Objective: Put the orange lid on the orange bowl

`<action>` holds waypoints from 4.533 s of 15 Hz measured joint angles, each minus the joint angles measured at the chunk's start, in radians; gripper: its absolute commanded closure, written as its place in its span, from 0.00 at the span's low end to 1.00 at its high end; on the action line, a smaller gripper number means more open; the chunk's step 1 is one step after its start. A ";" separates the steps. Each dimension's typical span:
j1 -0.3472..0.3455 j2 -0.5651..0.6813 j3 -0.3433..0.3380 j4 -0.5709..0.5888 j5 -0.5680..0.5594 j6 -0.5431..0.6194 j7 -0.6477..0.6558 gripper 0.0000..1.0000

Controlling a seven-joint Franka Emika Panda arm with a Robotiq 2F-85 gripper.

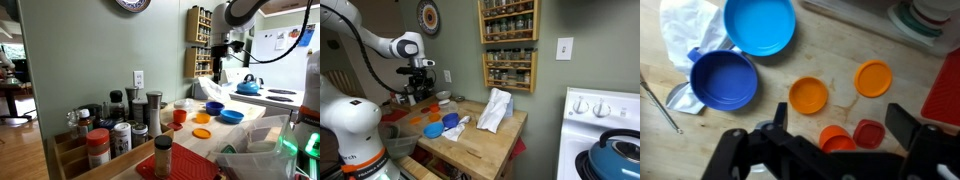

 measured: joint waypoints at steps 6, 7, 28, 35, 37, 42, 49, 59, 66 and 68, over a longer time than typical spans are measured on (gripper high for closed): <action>0.117 0.176 0.144 0.020 0.035 0.073 0.067 0.00; 0.117 0.183 0.144 0.024 0.035 0.073 0.067 0.00; 0.157 0.512 0.234 0.083 -0.016 0.268 0.172 0.00; 0.155 0.530 0.233 0.086 -0.005 0.305 0.226 0.00; 0.155 0.545 0.233 0.082 -0.011 0.365 0.266 0.00; 0.155 0.590 0.222 0.061 -0.117 0.472 0.405 0.00; 0.159 0.655 0.190 0.054 -0.227 0.543 0.528 0.00; 0.169 0.704 0.167 0.054 -0.227 0.603 0.537 0.00; 0.176 0.703 0.161 0.055 -0.227 0.603 0.537 0.06; 0.176 0.703 0.160 0.055 -0.227 0.603 0.537 0.12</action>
